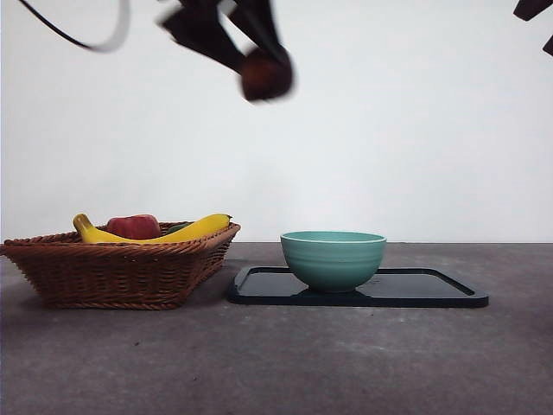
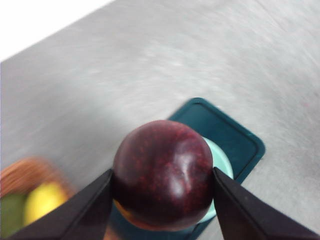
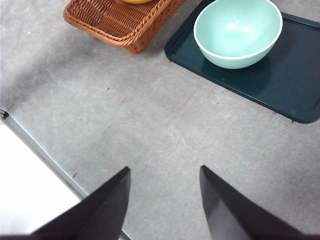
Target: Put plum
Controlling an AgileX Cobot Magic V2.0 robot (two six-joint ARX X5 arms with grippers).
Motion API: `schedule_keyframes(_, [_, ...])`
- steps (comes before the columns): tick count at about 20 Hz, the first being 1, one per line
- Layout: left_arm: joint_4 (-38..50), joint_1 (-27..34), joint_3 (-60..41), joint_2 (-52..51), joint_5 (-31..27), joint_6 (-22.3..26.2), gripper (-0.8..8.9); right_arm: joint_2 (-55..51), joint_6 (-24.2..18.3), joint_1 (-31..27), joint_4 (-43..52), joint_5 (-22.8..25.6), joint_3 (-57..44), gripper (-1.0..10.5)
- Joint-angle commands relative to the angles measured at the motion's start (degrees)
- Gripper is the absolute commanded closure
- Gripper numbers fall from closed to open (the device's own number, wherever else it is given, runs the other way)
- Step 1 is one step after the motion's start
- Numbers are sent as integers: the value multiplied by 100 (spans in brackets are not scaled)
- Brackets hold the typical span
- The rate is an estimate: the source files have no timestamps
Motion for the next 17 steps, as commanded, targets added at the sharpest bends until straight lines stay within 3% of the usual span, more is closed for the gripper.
schedule_keyframes(1, [-378,262,149,-474,4,-140,599,26,57,35,59,0,35,725])
schedule_keyframes(4, [-920,791,68,-1121,4,-129,600,26,55,35,72,0,35,725])
schedule_keyframes(7, [-918,1226,-560,-1727,4,-94,600,26,55,35,83,0,35,725])
schedule_keyframes(12, [216,1504,-2608,-2409,4,0,600,28,57,35,122,0,35,725])
schedule_keyframes(17, [1368,1502,-3620,-1878,4,125,600,28,61,37,131,-2,35,725])
